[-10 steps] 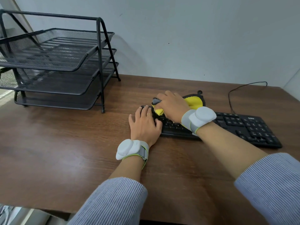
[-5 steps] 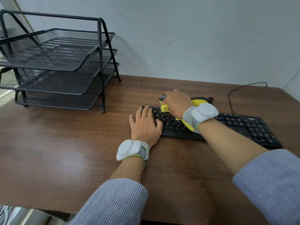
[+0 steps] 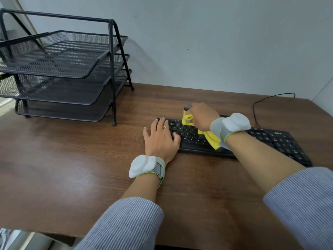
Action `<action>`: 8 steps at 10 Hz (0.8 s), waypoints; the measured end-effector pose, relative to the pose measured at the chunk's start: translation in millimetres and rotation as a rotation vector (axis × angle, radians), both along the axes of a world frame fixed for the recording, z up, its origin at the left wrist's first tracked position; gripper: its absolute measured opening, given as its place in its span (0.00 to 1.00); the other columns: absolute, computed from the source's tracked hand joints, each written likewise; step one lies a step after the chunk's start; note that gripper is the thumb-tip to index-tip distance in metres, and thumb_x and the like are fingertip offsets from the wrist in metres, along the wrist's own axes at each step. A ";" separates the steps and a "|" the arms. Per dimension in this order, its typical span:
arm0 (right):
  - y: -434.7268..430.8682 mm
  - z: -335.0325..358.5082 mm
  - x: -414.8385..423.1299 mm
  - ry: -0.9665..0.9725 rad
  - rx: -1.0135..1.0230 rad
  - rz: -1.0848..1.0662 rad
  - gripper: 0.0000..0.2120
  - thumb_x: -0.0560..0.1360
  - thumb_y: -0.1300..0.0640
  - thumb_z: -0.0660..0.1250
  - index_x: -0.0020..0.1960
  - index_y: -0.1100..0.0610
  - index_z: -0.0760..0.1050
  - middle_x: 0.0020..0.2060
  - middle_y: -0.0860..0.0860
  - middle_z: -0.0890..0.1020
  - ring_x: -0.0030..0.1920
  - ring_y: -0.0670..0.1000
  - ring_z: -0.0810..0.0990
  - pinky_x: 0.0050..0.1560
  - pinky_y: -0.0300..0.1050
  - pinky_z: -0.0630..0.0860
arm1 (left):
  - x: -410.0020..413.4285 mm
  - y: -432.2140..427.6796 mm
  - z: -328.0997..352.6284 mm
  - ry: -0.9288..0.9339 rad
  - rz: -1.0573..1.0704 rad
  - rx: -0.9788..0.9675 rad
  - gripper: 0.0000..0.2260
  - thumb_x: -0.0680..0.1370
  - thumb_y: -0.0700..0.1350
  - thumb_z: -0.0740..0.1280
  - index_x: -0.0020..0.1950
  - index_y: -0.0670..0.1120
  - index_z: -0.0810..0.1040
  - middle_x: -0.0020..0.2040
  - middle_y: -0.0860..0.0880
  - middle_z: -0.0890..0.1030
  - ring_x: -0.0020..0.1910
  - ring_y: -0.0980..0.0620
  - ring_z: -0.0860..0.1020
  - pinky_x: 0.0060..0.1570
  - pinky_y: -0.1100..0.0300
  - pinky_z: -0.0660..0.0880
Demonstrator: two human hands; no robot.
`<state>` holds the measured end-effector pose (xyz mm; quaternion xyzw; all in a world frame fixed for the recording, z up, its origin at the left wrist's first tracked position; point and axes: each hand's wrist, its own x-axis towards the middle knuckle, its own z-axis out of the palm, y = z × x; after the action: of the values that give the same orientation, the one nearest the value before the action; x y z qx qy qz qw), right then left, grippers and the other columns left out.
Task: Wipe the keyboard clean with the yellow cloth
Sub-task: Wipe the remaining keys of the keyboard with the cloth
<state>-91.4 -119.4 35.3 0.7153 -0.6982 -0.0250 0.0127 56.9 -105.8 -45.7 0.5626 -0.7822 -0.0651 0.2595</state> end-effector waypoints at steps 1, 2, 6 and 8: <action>1.7 1.5 -1.4 0.003 -0.044 0.015 0.10 0.78 0.58 0.60 0.56 0.60 0.75 0.57 0.59 0.72 0.59 0.62 0.70 0.53 0.52 0.72 | -0.3 0.1 0.1 -0.002 -0.002 -0.001 0.24 0.77 0.50 0.55 0.72 0.43 0.64 0.74 0.49 0.63 0.74 0.51 0.56 0.70 0.43 0.51; -2.5 -3.8 16.2 0.058 -0.108 0.109 0.11 0.76 0.62 0.61 0.57 0.56 0.76 0.57 0.58 0.72 0.59 0.61 0.69 0.52 0.51 0.69 | -0.3 0.0 -0.2 0.000 -0.004 0.000 0.24 0.77 0.51 0.55 0.72 0.44 0.64 0.74 0.49 0.63 0.74 0.51 0.55 0.70 0.43 0.51; -15.2 -3.4 24.5 0.199 -0.152 0.200 0.15 0.74 0.66 0.61 0.59 0.56 0.75 0.57 0.56 0.72 0.58 0.59 0.68 0.47 0.48 0.65 | -0.4 -1.3 0.1 0.002 -0.010 0.005 0.25 0.77 0.51 0.55 0.72 0.43 0.64 0.74 0.49 0.63 0.74 0.51 0.55 0.70 0.43 0.52; -13.9 -10.0 25.5 0.148 -0.187 0.121 0.16 0.74 0.66 0.61 0.60 0.56 0.75 0.58 0.56 0.71 0.60 0.59 0.68 0.52 0.51 0.68 | -0.4 -0.2 1.3 0.008 -0.011 0.011 0.25 0.77 0.51 0.55 0.72 0.43 0.64 0.74 0.49 0.63 0.74 0.51 0.55 0.71 0.44 0.52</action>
<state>-65.9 -133.3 25.3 0.7482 -0.6501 -0.0116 0.1322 56.5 -106.0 -44.4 0.5596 -0.7839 -0.0731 0.2589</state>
